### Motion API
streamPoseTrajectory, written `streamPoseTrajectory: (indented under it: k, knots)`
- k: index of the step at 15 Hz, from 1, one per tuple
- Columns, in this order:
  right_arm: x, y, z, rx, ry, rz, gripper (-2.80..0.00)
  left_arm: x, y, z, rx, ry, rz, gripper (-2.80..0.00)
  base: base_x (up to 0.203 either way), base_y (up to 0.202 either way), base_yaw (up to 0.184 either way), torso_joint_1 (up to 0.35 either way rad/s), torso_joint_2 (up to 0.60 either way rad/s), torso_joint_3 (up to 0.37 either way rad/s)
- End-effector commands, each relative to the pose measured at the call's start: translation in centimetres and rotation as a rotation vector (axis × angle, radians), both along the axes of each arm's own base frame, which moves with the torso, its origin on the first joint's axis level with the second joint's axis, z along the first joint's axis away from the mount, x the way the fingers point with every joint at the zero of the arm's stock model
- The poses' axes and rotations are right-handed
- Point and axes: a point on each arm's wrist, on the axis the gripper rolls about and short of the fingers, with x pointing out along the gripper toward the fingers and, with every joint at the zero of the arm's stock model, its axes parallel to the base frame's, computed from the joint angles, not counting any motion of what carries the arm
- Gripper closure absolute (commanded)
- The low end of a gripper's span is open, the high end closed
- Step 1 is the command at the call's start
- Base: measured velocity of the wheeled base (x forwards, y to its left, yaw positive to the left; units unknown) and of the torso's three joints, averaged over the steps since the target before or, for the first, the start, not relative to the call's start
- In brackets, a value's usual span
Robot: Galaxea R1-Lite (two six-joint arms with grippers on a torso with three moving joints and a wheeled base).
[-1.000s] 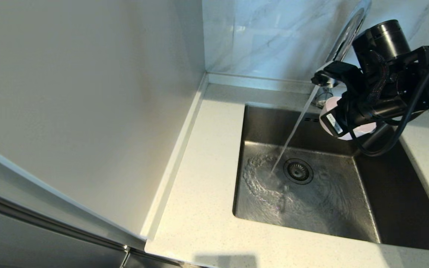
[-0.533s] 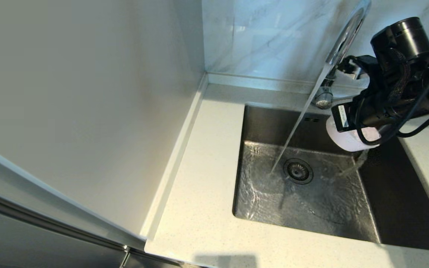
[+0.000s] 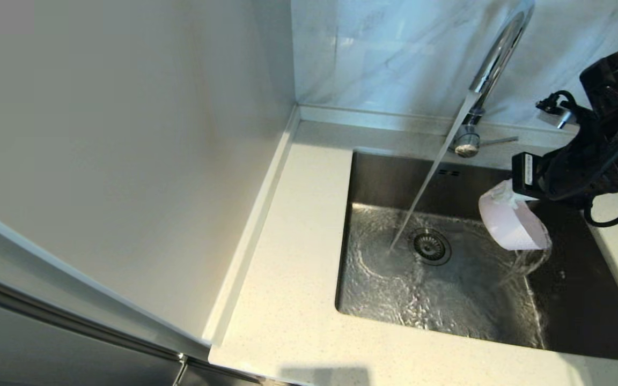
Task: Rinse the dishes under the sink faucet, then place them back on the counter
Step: Rinse the bowl
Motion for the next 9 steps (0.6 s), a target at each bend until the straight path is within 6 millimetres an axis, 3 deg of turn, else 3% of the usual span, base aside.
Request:
streamPoseTrajectory:
  k: [1,5,9]
  knots:
    - [-0.3,-0.8,0.2,0.060,0.007,-0.021,0.00,0.0,0.0,0.0,0.000,0.001,0.000,0.00,0.000,0.000,0.000,0.000,0.00,0.000]
    - [0.0,-1.4,1.3,0.255,0.015,-0.052,0.00,0.0,0.0,0.0,0.000,0.001,0.000,0.00,0.000,0.000,0.000,0.000,0.00,0.000]
    - [0.4,-2.0,4.0,0.556,0.018,-0.082,0.00,0.0,0.0,0.0,0.000,0.001,0.000,0.00,0.000,0.000,0.000,0.000,0.00,0.000]
